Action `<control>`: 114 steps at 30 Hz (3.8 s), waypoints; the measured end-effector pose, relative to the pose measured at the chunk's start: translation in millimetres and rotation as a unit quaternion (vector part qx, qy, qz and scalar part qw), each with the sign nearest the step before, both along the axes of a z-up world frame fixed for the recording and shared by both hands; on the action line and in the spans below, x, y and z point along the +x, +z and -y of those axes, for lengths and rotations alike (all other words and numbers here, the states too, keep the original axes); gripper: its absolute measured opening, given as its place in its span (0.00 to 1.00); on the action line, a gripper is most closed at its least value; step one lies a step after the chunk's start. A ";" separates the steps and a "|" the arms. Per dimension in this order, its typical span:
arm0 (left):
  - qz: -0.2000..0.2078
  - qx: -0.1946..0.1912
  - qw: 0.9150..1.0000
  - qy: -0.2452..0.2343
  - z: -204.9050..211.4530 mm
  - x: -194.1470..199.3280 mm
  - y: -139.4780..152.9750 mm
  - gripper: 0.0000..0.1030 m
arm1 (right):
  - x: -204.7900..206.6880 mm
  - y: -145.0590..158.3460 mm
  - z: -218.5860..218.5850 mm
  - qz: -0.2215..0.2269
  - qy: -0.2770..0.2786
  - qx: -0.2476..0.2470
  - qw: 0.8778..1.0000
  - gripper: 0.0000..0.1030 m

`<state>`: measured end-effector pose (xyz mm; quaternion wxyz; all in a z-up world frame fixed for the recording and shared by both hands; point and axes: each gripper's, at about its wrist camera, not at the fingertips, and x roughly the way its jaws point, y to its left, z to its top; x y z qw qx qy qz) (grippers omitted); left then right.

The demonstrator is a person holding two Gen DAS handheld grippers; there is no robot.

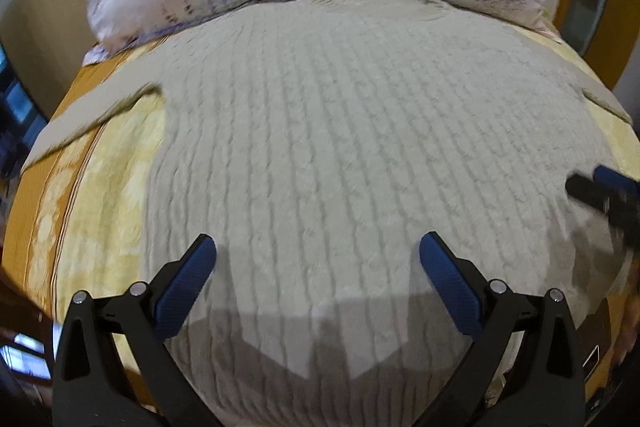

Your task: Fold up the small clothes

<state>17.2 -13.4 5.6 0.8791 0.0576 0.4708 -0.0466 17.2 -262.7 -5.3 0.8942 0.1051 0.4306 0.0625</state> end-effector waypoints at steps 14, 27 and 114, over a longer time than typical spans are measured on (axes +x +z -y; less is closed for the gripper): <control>0.032 -0.080 0.994 -0.073 4.9 52.8 29.8 0.98 | 61.4 -5.2 234.2 -0.010 -0.274 0.195 0.942 0.63; 0.046 -0.093 0.992 -0.077 3.9 83.2 39.3 0.98 | 58.3 -27.0 297.0 0.008 -0.370 0.245 0.896 0.33; -0.030 -0.420 0.906 -0.033 -71.1 152.6 25.8 0.98 | 188.2 32.5 -44.9 0.037 0.095 0.061 0.993 0.10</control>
